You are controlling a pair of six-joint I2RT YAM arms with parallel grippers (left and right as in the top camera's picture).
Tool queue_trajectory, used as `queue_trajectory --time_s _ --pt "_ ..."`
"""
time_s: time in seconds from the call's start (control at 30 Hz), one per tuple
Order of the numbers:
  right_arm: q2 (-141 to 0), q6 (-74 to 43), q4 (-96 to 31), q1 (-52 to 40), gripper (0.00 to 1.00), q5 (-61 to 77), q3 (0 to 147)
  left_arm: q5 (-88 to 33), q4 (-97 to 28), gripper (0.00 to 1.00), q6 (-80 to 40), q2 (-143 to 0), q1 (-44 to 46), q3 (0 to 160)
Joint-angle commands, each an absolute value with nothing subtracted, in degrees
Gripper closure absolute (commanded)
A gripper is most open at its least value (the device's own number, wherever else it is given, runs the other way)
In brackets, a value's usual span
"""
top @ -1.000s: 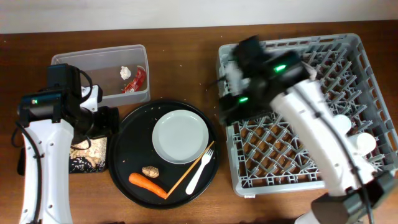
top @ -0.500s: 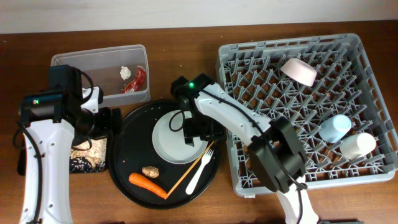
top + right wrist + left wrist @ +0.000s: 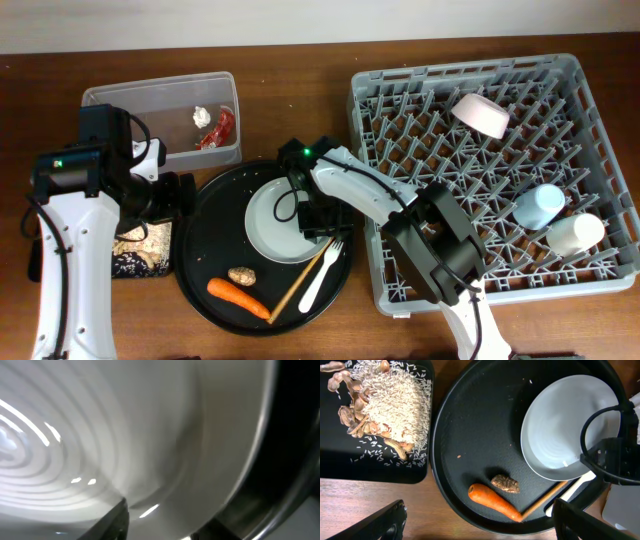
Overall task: Sort waste into correct bins and load items into the dishwasher rack
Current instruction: 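Grasp the white plate rim on the round tray with the right gripper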
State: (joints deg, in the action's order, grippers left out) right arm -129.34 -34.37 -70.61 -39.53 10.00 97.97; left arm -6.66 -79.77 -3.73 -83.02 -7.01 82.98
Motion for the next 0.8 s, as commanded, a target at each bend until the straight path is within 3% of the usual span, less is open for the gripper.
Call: queue_trajectory --time_s 0.0,0.07,0.47,0.63,0.77 --pt "-129.9 -35.0 -70.0 -39.6 0.67 6.8 97.3 -7.2 -79.7 0.07 -3.9 -82.6 -7.3 82.5" --pt "-129.2 -35.0 -70.1 -39.4 0.76 6.1 98.4 -7.2 -79.7 0.08 -3.9 -82.6 -7.3 82.5" --pt "-127.0 -35.0 -72.7 -37.7 0.84 4.4 102.5 -7.2 -79.6 0.08 -3.9 -82.6 -7.3 82.5" --pt "-127.0 -35.0 -72.1 -37.7 0.96 4.2 103.5 -7.2 -79.6 0.08 -3.9 -82.6 -7.3 82.5" --pt "-127.0 -35.0 -70.7 -37.7 0.94 4.3 103.5 -7.3 -79.6 0.07 -3.9 -82.6 -7.3 82.5"
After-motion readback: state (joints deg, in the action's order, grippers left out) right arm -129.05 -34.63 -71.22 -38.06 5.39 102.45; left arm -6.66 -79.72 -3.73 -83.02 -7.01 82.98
